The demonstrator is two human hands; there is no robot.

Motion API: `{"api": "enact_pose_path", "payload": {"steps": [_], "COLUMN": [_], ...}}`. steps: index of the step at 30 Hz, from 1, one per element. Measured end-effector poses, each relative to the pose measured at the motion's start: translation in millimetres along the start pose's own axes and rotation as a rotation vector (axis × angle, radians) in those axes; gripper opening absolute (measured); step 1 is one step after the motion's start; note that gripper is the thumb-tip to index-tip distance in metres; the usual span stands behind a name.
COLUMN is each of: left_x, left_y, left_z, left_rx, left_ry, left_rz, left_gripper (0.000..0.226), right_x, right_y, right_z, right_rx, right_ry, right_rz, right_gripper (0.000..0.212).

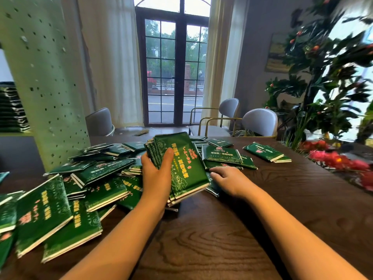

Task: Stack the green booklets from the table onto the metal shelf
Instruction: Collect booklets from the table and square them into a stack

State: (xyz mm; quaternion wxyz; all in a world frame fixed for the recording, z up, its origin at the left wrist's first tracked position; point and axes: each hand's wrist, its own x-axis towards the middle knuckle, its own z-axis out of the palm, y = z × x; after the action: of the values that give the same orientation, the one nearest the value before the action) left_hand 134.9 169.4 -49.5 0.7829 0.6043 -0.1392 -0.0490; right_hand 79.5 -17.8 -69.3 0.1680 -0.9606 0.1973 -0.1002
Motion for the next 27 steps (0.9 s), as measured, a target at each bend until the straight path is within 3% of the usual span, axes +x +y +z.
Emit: {"api": "enact_pose_path", "payload": {"steps": [3,6,8,11,13,17,21,27], "left_x": [5,8,9,11,10,8,12,11], "left_y": [0,0,0,-3,-6,-8,-11,-12], "left_z": [-2,-3,-3,-3,-3,-2,-3,-3], "left_rx": [-0.06,-0.099,-0.116,-0.128,-0.123,-0.109,-0.093,-0.075], "left_ry": [0.054,0.097,0.11,0.107,0.096,0.081,0.099,0.082], "left_rz": [-0.029,-0.053,-0.068,-0.077,-0.071,-0.077,-0.075,-0.071], "left_gripper": [0.047,0.059,0.062,0.065,0.072,0.09,0.07,0.072], "right_x": [-6,-8,-8,-10,-11,-12,-14,-13], "right_y": [-3,-1,0,6,9,10,5,-5], "right_z": [-12,-17,-17,-19,-22,-25,-25,-26], "right_rx": [0.047,0.134,0.063,-0.3,-0.331,-0.267,-0.069,0.246], "right_ry": [0.029,0.022,0.01,-0.005,-0.069,-0.132,-0.121,0.075], "right_rz": [-0.065,-0.082,-0.072,0.056,0.147,0.171,0.136,-0.01], "right_gripper": [0.03,0.028,0.04,0.066,0.077,0.084,0.086,0.09]}}
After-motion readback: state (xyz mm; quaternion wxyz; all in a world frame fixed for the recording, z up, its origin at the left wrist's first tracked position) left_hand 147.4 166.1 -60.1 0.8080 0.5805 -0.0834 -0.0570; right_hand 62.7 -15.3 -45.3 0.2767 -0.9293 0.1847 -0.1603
